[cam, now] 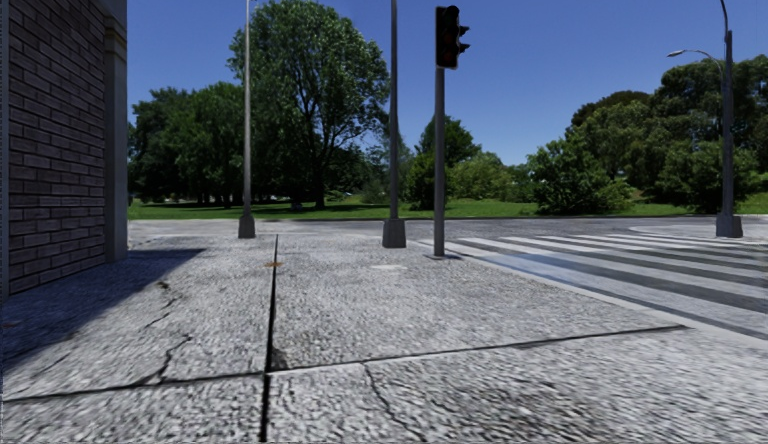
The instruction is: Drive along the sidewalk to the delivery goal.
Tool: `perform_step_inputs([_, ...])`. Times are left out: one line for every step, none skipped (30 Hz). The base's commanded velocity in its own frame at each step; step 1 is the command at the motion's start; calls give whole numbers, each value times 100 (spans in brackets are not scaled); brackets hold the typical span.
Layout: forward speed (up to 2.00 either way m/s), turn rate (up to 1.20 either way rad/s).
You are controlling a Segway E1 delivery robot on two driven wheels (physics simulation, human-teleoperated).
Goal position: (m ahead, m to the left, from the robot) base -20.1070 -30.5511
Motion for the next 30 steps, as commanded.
perform_step_inputs([200, -56])
perform_step_inputs([200, -56])
perform_step_inputs([200, -56])
perform_step_inputs([200, -56])
perform_step_inputs([200, -56])
perform_step_inputs([200, -56])
perform_step_inputs([200, -56])
perform_step_inputs([200, -56])
perform_step_inputs([200, -56])
perform_step_inputs([200, -56])
perform_step_inputs([200, -56])
perform_step_inputs([200, -56])
perform_step_inputs([200, -56])
perform_step_inputs([200, -56])
perform_step_inputs([200, -56])
perform_step_inputs([200, -56])
perform_step_inputs([200, -56])
perform_step_inputs([200, -56])
perform_step_inputs([200, -56])
perform_step_inputs([200, -56])
perform_step_inputs([200, -56])
perform_step_inputs([200, -56])
perform_step_inputs([200, -56])
perform_step_inputs([200, -56])
perform_step_inputs([200, -56])
perform_step_inputs([200, -56])
perform_step_inputs([200, -56])
perform_step_inputs([200, -56])
perform_step_inputs([200, -56])
perform_step_inputs([200, -56])
